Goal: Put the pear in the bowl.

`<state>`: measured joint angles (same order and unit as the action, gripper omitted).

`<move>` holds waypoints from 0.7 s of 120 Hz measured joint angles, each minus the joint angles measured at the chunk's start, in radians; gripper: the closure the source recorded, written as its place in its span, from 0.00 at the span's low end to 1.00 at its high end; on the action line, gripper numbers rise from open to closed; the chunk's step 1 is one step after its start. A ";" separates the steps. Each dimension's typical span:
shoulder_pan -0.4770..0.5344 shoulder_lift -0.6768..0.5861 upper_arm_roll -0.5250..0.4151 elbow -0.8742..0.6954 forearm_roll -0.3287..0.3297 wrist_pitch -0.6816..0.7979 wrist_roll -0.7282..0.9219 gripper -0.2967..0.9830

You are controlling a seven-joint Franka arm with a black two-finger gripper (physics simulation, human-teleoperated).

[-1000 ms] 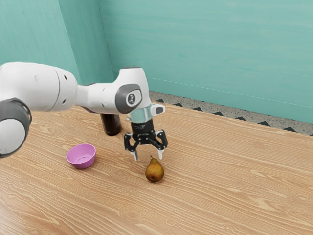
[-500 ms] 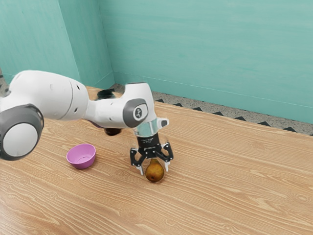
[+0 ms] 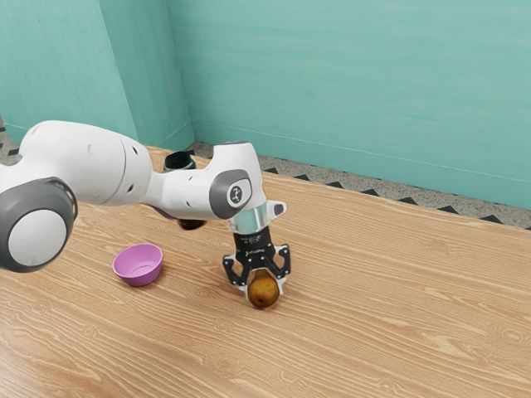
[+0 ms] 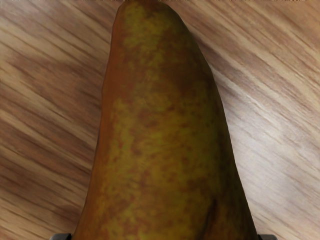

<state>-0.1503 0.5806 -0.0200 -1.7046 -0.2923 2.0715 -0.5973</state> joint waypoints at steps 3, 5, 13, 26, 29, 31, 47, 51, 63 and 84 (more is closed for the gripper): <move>0.000 0.000 0.000 0.000 0.001 0.000 -0.002 0.45; 0.000 0.000 0.000 0.000 0.001 0.000 -0.004 0.45; -0.001 -0.001 -0.001 0.000 0.003 0.001 -0.010 0.46; -0.003 -0.008 0.000 0.000 0.005 0.001 -0.019 0.49; -0.004 -0.011 0.000 0.000 0.006 0.001 -0.021 0.51; -0.005 -0.015 0.000 0.000 0.006 0.001 -0.022 0.52; -0.006 -0.074 0.009 -0.005 0.025 -0.002 -0.036 0.61; -0.006 -0.099 0.011 -0.015 0.032 -0.003 -0.041 0.62; -0.001 -0.201 0.037 -0.088 0.051 -0.006 -0.054 0.65; 0.051 -0.370 0.072 -0.216 0.089 -0.013 -0.081 0.70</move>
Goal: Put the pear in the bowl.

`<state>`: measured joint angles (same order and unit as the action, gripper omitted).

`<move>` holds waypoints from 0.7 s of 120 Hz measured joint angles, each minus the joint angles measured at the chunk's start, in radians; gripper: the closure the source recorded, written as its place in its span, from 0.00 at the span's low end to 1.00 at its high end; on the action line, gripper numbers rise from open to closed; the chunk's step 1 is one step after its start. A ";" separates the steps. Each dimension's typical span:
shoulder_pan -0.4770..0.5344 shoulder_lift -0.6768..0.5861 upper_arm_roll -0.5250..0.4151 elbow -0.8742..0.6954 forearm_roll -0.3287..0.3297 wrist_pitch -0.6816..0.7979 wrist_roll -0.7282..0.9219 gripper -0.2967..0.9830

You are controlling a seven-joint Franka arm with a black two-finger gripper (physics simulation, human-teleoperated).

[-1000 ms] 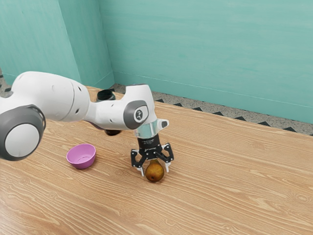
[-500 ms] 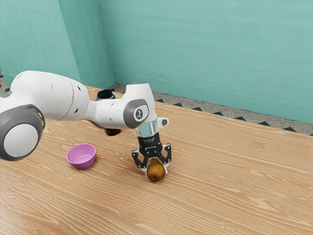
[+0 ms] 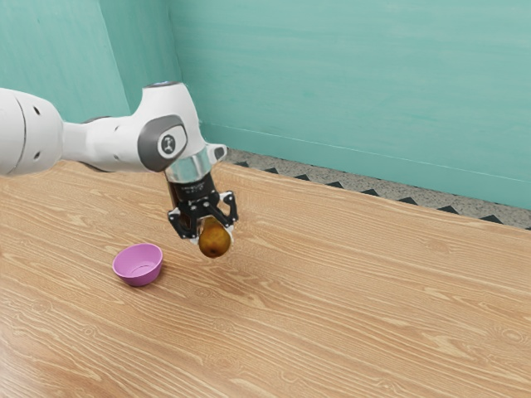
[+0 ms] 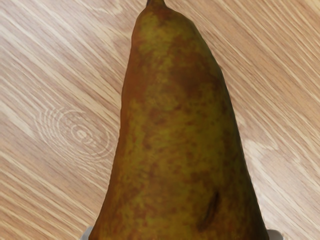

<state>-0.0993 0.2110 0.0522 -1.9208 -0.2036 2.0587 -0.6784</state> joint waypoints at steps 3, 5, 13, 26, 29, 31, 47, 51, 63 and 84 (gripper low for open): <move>0.010 -0.009 0.006 -0.006 0.003 -0.002 -0.003 0.68; 0.017 -0.015 0.008 -0.011 0.005 -0.003 -0.005 0.67; 0.056 -0.038 0.016 -0.028 0.008 -0.006 -0.012 0.65; 0.107 -0.048 0.035 -0.039 0.009 -0.009 -0.020 0.62; 0.114 -0.048 0.039 -0.042 0.008 -0.011 -0.022 0.62; 0.118 -0.049 0.043 -0.043 0.008 -0.012 -0.023 0.62; 0.162 -0.049 0.060 -0.046 0.006 -0.027 -0.028 0.59; 0.174 -0.049 0.062 -0.046 0.005 -0.030 -0.029 0.59; 0.218 -0.047 0.069 -0.045 0.003 -0.044 -0.030 0.58; 0.295 -0.028 0.073 -0.039 -0.005 -0.065 -0.022 0.56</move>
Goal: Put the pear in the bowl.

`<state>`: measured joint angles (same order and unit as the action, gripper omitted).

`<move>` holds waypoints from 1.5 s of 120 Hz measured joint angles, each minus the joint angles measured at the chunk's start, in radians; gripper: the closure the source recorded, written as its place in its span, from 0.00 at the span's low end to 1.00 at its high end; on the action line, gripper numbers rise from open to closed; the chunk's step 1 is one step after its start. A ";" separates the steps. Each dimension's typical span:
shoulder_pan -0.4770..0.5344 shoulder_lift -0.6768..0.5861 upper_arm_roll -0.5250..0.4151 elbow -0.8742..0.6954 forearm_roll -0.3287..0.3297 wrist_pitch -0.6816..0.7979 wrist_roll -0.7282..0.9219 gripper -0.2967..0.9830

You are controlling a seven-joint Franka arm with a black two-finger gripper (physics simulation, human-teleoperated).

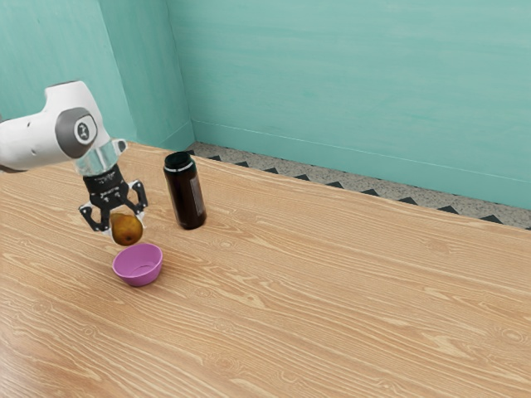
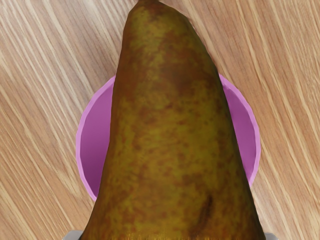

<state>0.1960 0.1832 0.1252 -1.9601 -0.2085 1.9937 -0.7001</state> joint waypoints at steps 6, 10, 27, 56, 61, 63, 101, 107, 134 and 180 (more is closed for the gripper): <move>0.011 0.012 0.000 0.005 -0.004 -0.003 0.005 0.56; 0.015 0.023 0.000 0.011 -0.006 -0.005 0.007 0.55; 0.028 0.068 -0.003 0.031 -0.016 -0.010 0.018 0.54; 0.034 0.113 -0.006 0.047 -0.040 -0.011 0.038 0.54; 0.035 0.114 -0.006 0.048 -0.042 -0.011 0.041 0.53; 0.035 0.114 -0.006 0.048 -0.043 -0.011 0.042 0.53; 0.036 0.118 -0.010 0.048 -0.060 -0.005 0.064 0.35; 0.036 0.121 -0.011 0.050 -0.063 -0.005 0.067 0.32; 0.002 0.066 -0.012 0.050 -0.059 -0.005 0.095 0.26; -0.015 -0.169 -0.073 0.186 0.117 -0.117 0.227 0.24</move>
<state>0.1808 0.0142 0.0524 -1.7746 -0.0918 1.8763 -0.4728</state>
